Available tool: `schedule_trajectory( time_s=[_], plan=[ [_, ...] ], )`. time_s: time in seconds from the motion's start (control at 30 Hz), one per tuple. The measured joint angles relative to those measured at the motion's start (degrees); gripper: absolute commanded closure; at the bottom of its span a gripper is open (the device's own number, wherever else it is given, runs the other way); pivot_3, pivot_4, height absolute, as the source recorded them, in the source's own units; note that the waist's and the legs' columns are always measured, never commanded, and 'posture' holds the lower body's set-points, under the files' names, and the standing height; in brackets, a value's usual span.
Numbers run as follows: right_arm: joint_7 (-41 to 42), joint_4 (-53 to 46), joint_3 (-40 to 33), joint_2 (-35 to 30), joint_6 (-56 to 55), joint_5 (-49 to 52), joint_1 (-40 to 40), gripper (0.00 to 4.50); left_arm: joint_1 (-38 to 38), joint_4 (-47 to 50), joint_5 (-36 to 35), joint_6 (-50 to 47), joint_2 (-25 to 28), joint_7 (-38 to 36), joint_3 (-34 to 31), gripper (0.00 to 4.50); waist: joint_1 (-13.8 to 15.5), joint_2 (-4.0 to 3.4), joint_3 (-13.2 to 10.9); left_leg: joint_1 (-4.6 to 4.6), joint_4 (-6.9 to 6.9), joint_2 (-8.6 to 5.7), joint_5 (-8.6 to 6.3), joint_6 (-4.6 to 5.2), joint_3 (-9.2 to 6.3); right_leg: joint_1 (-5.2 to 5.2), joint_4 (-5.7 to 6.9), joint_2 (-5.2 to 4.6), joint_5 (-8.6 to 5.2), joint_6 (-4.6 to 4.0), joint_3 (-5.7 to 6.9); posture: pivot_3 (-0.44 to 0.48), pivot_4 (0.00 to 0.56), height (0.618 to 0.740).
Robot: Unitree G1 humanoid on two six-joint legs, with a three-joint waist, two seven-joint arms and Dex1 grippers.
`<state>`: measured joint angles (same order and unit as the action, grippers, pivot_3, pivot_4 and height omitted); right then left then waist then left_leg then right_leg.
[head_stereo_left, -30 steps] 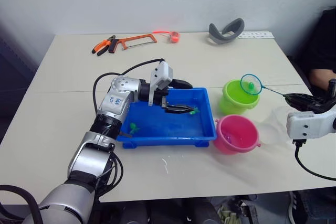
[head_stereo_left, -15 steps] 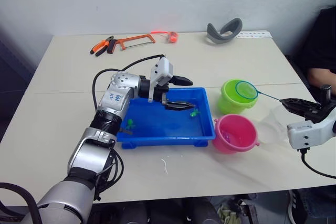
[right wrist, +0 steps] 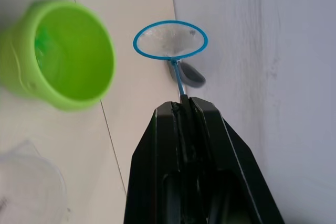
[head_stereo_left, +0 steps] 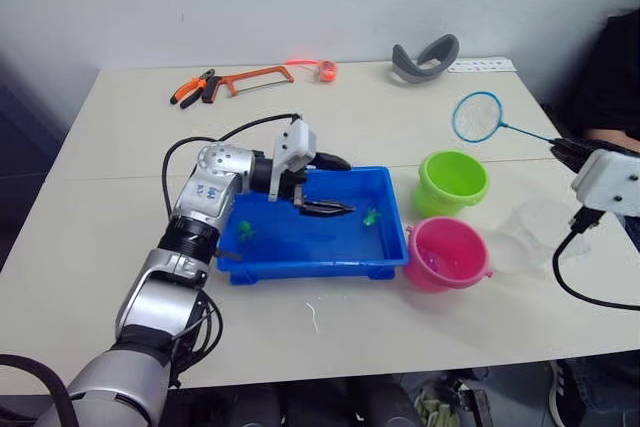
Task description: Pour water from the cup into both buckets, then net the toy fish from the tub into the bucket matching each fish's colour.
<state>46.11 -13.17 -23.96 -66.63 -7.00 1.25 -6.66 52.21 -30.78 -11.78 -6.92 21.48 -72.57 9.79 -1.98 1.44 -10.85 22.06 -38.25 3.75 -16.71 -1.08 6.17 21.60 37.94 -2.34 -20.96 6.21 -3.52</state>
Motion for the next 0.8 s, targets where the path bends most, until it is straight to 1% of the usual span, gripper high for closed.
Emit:
schedule_trajectory(
  time_s=[0.13,0.2,0.23,0.27,0.37,0.43,0.63,0.8],
  plan=[
    [1.75,-4.13,10.63,1.78,1.98,1.27,-10.17,4.5,-3.23,3.71,0.73,-1.12,4.11,-1.3,0.38,0.03,-0.15,0.01,0.0,0.02,-0.01,0.01,0.0,0.0,-0.02,0.01,0.0,-0.06,0.0,0.0,0.02,0.0,0.15,0.74],
    [2.54,-4.12,15.01,3.06,1.81,0.83,-13.39,4.5,-4.01,5.04,0.8,-1.92,5.04,-1.34,0.31,0.03,0.06,0.01,0.0,0.06,-0.01,-0.01,-0.01,0.01,-0.01,0.04,-0.02,-0.1,0.0,0.0,0.05,0.0,0.15,0.74],
    [3.76,-3.13,18.75,4.23,0.1,-0.01,-16.46,4.5,-4.83,6.55,0.8,-2.77,5.95,-1.26,0.28,0.03,0.24,0.0,0.0,0.09,-0.02,-0.02,-0.02,0.04,-0.02,0.06,-0.04,-0.12,0.0,0.0,0.06,0.0,0.15,0.74],
    [4.11,-2.95,19.72,4.4,-0.6,-0.34,-16.99,4.5,-5.05,7.09,0.8,-3.05,6.15,-1.22,0.28,0.03,0.42,0.0,0.0,0.1,-0.01,-0.04,-0.03,0.05,-0.03,0.06,-0.05,-0.16,0.0,0.0,0.08,0.0,0.15,0.74],
    [7.11,0.73,25.84,4.88,-6.51,-3.49,-20.58,4.5,-7.16,10.28,0.79,-4.8,7.61,-0.41,0.09,0.03,0.45,0.0,0.0,0.14,-0.02,-0.06,-0.08,0.14,-0.03,0.06,-0.1,-0.23,0.0,0.0,0.13,0.0,0.15,0.74],
    [8.38,4.5,29.41,5.18,-11.18,-6.49,-22.62,4.5,-8.64,12.42,0.74,-6.2,8.36,0.32,-0.1,0.03,0.26,0.0,0.0,0.14,-0.04,-0.06,-0.09,0.16,0.05,0.09,-0.09,-0.25,0.0,0.0,0.1,0.0,0.15,0.74],
    [9.39,14.22,35.03,6.28,-22.07,-13.62,-28.98,4.5,-10.57,17.11,0.32,-9.17,8.95,2.35,-0.76,0.03,0.05,0.0,-0.01,0.09,-0.09,0.0,-0.08,0.14,0.06,0.11,0.02,-0.21,-0.01,-0.01,0.09,0.0,0.15,0.74],
    [9.45,20.57,38.18,6.85,-29.87,-17.55,-33.44,4.5,-12.34,19.68,-0.39,-10.79,9.15,3.91,-0.95,0.03,-0.2,0.0,-0.01,0.08,-0.06,0.0,-0.08,0.14,0.07,0.11,0.01,-0.25,-0.01,-0.01,0.08,0.0,0.15,0.74]
  ],
)
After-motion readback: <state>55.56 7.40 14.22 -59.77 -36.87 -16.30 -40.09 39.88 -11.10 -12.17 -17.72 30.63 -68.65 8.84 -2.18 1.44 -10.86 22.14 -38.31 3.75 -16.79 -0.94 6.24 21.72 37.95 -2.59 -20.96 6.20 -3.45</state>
